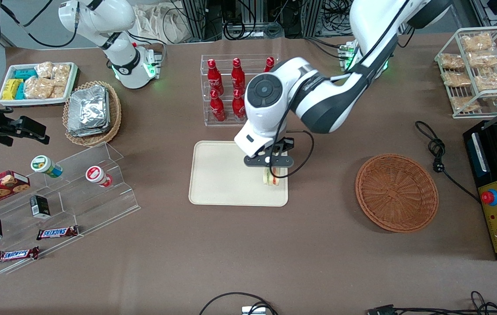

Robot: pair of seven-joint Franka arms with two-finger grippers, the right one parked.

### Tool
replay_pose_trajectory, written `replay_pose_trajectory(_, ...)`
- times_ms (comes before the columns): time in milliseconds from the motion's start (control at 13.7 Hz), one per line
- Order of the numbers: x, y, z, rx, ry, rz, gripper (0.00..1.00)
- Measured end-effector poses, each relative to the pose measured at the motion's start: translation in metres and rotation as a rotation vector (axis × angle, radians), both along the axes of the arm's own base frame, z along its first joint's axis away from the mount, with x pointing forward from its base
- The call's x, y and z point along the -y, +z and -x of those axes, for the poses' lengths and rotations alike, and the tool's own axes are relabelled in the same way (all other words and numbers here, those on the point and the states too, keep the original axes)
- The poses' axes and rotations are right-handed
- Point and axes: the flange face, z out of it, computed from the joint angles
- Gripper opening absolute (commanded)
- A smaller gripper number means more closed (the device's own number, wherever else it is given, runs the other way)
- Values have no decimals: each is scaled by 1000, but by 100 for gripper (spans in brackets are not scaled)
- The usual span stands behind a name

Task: Place sandwich from basket to tray
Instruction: 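Carry the sandwich over the cream tray with the left gripper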

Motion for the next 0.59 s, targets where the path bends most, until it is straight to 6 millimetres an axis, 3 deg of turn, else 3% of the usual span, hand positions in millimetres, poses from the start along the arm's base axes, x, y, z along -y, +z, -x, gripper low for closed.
replay_pose_trajectory(366, 17, -92, 2, -20, -10, 20, 0)
replay_pose_trajectory(585, 14, -126, 5, -19, -21, 10, 4)
